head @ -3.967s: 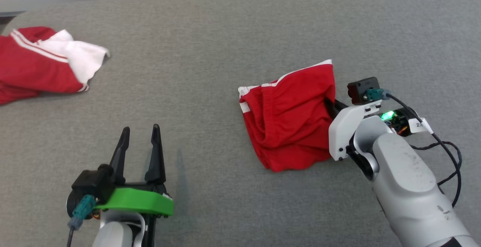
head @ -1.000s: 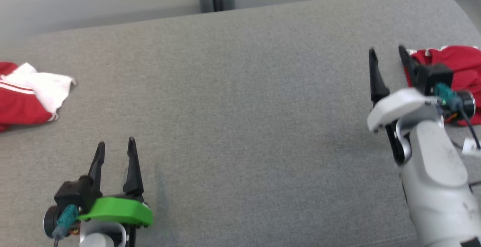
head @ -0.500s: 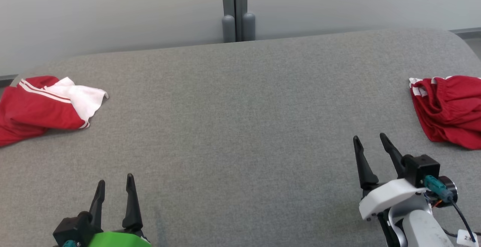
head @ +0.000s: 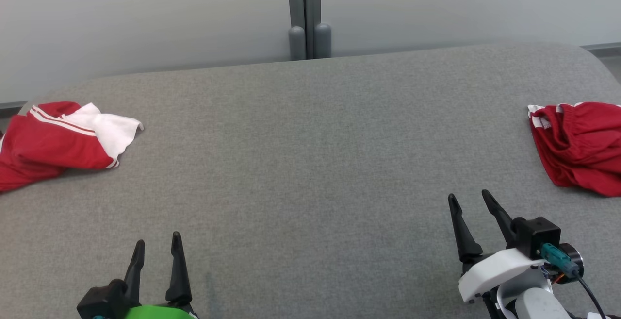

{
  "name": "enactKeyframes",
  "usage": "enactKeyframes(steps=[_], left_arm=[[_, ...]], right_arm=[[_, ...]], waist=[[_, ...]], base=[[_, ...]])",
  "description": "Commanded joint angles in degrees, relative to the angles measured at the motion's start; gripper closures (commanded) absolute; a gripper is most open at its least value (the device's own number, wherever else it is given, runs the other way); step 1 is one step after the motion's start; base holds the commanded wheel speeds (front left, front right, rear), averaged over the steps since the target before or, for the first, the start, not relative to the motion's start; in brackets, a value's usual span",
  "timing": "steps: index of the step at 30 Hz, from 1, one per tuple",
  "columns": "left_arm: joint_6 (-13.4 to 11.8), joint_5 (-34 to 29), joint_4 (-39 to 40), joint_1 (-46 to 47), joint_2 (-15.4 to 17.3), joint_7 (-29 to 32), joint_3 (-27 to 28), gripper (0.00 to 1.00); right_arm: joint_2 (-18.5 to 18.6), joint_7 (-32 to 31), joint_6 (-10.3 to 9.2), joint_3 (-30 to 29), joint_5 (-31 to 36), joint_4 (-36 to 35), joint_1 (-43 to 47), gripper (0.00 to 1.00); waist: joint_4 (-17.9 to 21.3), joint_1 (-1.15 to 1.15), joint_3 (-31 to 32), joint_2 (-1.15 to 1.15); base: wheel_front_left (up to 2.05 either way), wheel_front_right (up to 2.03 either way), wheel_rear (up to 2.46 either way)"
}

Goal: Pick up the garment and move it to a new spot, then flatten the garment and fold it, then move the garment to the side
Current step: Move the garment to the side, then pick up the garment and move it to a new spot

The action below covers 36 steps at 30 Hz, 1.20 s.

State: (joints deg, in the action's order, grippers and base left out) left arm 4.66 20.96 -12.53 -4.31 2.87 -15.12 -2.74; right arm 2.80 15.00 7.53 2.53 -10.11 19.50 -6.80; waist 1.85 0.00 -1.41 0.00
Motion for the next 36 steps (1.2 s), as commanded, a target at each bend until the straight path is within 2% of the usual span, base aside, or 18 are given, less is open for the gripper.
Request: enactKeyframes(steps=[1, 8, 12, 24, 25, 30, 36], left_arm=[[-0.24, 0.04, 0.09, -0.02, 0.06, -0.02, -0.09, 0.00], [-0.23, -0.20, -0.27, 0.37, 0.06, -0.01, -0.50, 0.00], [-0.07, -0.88, -0.48, 1.01, 0.07, -0.01, -1.00, 0.00], [0.42, -2.57, -0.39, 1.07, 0.12, -0.01, -0.53, 0.00], [0.51, -2.59, -0.25, 0.72, 0.10, -0.01, -0.43, 0.00], [0.70, -2.72, -0.12, 0.33, 0.10, -0.02, -0.07, 0.00], [0.25, -2.08, 0.51, -0.01, 0.10, -0.02, 0.43, 0.00]], right_arm=[[0.20, 0.25, -0.08, -0.02, 0.22, 0.22, 0.08, 0.00], [0.19, 0.26, -0.08, -0.85, 0.50, 0.50, 0.41, 0.00], [0.20, 0.26, -0.08, -1.42, 1.13, 0.63, 0.69, 0.00], [0.19, 0.26, -0.08, -0.24, 0.48, 0.84, -0.21, 0.00], [0.19, 0.27, -0.09, 0.11, 0.32, 1.58, -0.10, 0.00], [0.21, 0.26, -0.09, 0.75, 0.13, 2.18, -0.54, 0.00], [0.23, 0.26, -0.09, 1.31, 0.57, 2.01, -1.59, 0.00]], waist=[[-0.16, 0.00, -0.01, 0.00], [-1.59, 0.00, 0.27, 0.00], [-4.60, 0.00, 0.36, 0.00], [-19.58, 0.00, -0.19, 0.00], [-21.97, 0.00, -0.16, 0.00], [-23.94, 0.00, -0.24, 0.00], [-23.55, 0.00, -1.03, 0.00]], base=[[0.00, 0.00, 0.00], [0.00, 0.00, 0.00], [0.00, 0.00, 0.00], [0.00, 0.00, 0.00], [0.00, 0.00, 0.00], [0.00, 0.00, 0.00], [0.00, 0.00, 0.00]])
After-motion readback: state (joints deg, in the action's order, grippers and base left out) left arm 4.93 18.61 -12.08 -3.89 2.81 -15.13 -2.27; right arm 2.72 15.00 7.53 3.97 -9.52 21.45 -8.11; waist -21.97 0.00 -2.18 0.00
